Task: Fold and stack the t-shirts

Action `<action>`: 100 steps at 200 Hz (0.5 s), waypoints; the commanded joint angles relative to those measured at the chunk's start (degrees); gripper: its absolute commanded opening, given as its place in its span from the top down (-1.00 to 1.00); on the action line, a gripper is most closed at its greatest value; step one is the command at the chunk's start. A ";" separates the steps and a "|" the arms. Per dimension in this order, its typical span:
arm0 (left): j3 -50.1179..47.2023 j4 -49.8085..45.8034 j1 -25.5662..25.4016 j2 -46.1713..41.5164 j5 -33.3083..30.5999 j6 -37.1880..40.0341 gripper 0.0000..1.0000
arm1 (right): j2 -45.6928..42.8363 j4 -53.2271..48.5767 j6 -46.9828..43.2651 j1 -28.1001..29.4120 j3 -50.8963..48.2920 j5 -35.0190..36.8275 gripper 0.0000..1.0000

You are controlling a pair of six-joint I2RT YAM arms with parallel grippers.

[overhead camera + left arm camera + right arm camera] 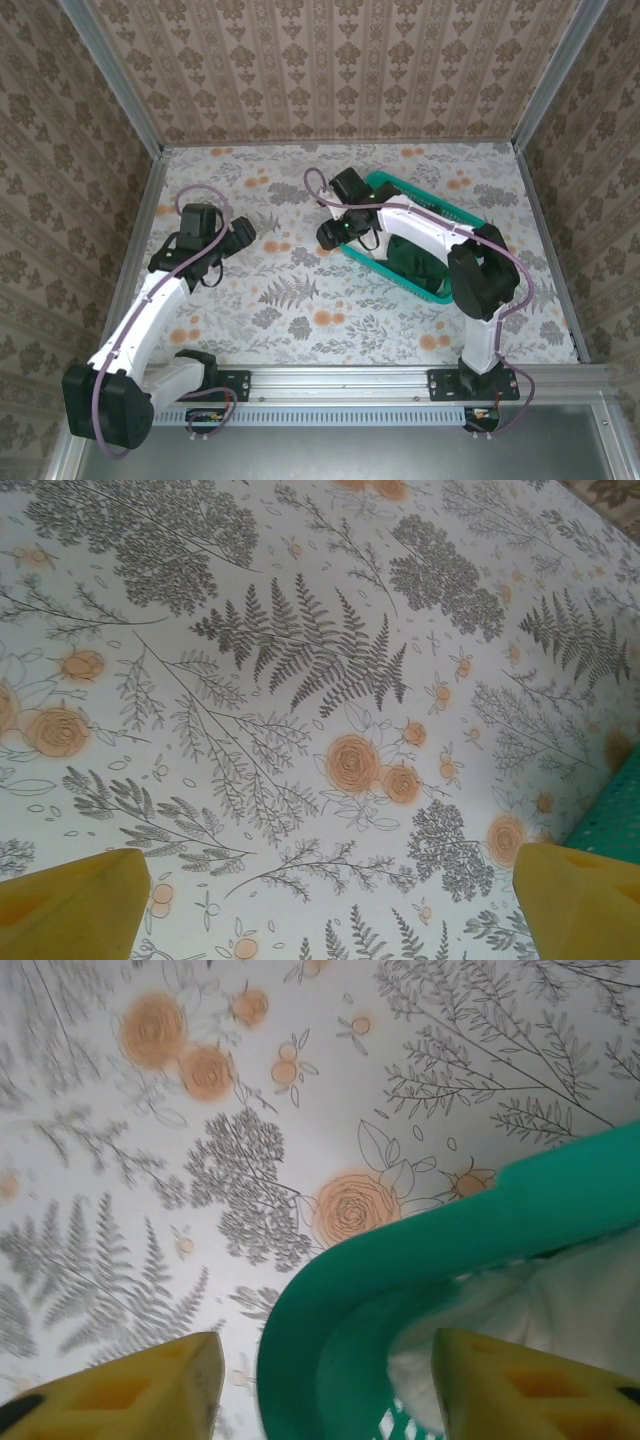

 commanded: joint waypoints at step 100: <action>41.95 -4.12 -29.01 40.56 18.42 20.35 -0.87 | -46.12 -10.65 32.65 -23.77 -26.19 23.81 -0.51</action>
